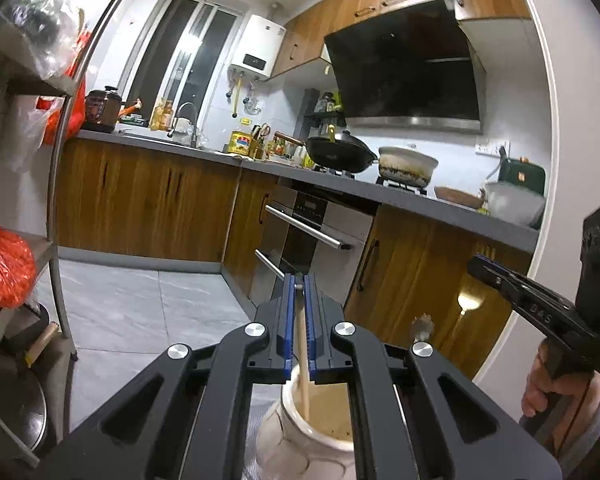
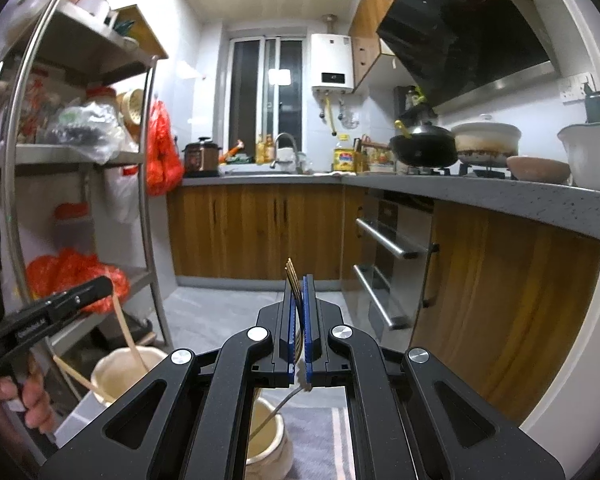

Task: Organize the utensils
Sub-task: 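Drop the chopstick into the large pot while the right tool drops the gold fork into the small pot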

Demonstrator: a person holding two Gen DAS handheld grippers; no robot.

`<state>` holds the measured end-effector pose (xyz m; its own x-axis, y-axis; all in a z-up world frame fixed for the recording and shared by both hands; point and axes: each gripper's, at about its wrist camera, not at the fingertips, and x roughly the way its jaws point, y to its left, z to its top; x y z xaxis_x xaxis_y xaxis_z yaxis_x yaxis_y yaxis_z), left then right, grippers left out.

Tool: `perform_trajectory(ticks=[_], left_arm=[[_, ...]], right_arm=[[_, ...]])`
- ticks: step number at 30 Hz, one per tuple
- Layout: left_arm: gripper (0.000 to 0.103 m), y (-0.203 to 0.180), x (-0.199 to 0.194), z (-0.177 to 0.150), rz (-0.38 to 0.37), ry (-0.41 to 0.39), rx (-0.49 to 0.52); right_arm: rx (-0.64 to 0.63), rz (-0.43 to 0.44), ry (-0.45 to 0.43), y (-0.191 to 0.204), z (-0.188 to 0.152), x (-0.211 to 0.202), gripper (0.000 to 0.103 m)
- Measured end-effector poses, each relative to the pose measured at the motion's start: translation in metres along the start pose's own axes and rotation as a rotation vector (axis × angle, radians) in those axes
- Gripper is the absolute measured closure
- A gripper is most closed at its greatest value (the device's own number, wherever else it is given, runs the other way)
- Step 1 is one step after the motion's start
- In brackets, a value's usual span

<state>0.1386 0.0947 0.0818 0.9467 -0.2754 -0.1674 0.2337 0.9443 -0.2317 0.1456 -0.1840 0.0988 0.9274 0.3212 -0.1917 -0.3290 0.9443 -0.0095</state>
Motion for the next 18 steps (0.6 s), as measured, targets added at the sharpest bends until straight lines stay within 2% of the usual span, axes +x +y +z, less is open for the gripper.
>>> perform_trajectory(ticks=[9, 18], left_arm=[[0.099, -0.007, -0.003, 0.0, -0.017, 0.045, 0.025], [0.099, -0.008, 0.0, -0.002, 0.005, 0.08, 0.05]], right_arm=[[-0.062, -0.014, 0.063, 0.01, -0.013, 0.011, 0.099], [-0.019, -0.046, 0.092, -0.002, -0.016, 0.017, 0.099]])
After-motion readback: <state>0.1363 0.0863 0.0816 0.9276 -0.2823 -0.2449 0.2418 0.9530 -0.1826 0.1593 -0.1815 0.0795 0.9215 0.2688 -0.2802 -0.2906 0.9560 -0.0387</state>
